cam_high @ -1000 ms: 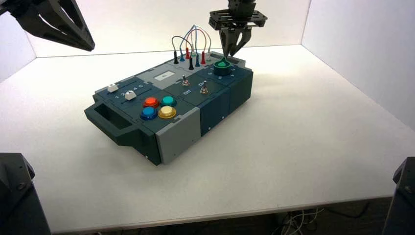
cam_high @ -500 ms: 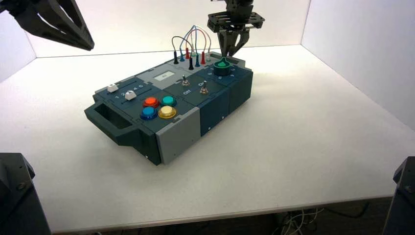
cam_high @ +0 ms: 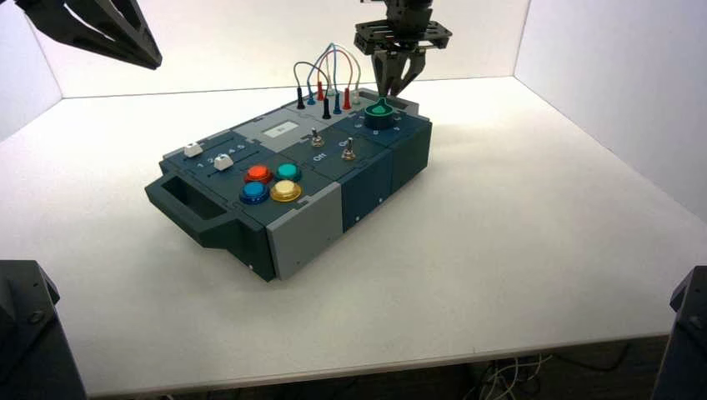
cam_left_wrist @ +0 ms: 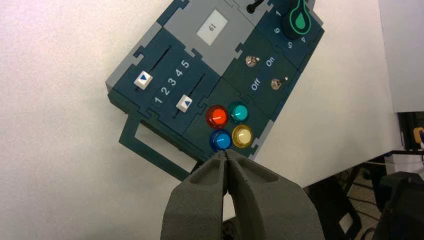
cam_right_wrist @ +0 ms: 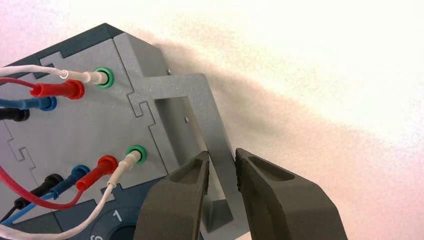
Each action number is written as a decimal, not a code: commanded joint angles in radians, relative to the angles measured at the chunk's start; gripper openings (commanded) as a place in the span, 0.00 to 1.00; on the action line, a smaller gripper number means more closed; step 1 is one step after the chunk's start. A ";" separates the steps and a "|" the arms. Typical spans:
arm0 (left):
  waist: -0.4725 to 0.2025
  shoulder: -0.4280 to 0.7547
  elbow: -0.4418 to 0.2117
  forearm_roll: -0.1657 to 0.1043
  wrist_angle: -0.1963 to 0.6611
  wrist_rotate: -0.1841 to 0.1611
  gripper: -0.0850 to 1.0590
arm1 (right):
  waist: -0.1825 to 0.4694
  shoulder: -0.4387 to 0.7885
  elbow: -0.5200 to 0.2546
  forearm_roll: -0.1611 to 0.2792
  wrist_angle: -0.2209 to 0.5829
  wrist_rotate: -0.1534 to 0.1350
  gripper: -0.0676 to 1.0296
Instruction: Flip the bottom switch off with the left gripper.
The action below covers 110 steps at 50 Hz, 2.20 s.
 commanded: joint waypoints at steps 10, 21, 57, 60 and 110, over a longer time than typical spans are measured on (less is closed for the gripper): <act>-0.003 0.006 -0.035 -0.002 -0.003 0.003 0.05 | -0.044 -0.003 0.084 -0.005 0.032 0.034 0.04; -0.003 0.003 -0.037 -0.002 -0.003 0.003 0.05 | -0.044 -0.026 0.141 -0.006 0.023 0.037 0.04; -0.003 0.003 -0.052 0.000 -0.003 0.008 0.05 | -0.044 0.044 0.153 -0.005 0.028 0.031 0.04; -0.003 0.002 -0.052 -0.002 -0.003 0.006 0.05 | -0.043 0.049 0.147 -0.005 0.028 0.029 0.04; -0.003 0.031 -0.097 0.005 -0.021 0.032 0.05 | -0.037 -0.002 0.336 0.038 0.078 0.032 0.04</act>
